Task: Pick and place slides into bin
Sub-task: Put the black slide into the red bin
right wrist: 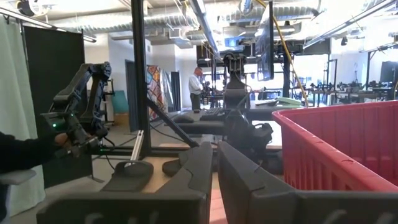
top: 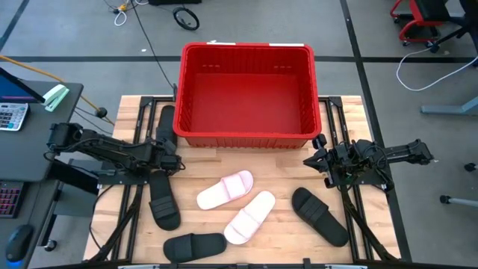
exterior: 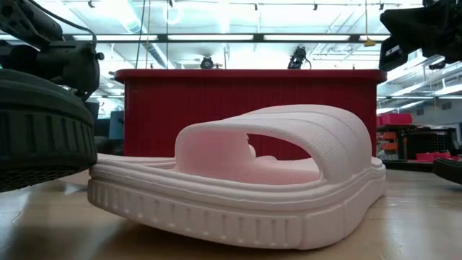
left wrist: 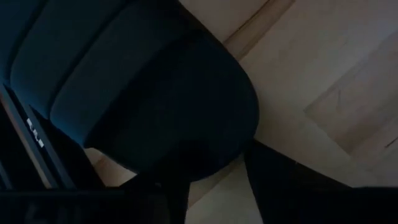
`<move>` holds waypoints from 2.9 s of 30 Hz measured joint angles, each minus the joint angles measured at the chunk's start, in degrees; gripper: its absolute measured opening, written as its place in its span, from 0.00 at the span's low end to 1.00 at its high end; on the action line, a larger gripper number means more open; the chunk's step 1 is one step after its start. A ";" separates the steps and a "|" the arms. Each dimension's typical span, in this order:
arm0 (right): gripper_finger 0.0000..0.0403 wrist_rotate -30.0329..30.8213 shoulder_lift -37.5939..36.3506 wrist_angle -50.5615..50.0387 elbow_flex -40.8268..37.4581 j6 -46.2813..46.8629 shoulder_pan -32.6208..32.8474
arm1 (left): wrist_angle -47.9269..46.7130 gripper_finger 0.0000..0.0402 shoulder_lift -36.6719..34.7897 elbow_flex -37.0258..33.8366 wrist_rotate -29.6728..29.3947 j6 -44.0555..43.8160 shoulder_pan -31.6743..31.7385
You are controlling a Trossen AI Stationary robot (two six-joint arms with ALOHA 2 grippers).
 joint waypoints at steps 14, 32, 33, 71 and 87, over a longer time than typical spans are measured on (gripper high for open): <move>0.08 0.02 0.00 0.02 0.02 0.04 0.00 | -0.20 0.04 0.04 3.91 4.27 -3.78 -0.62; 0.08 0.00 0.00 0.02 0.01 2.65 0.00 | -10.58 0.03 0.02 24.59 16.48 -6.76 -17.45; 0.08 0.00 0.00 0.02 0.01 2.96 0.00 | -10.89 0.03 0.04 26.19 16.77 -7.07 -19.17; 0.08 0.03 -0.02 -0.02 0.00 6.88 0.02 | -23.91 0.03 1.07 68.15 -7.84 47.54 -6.18; 0.08 0.07 -0.02 0.00 0.02 5.42 0.02 | -12.93 0.03 24.15 68.06 2.03 60.88 25.13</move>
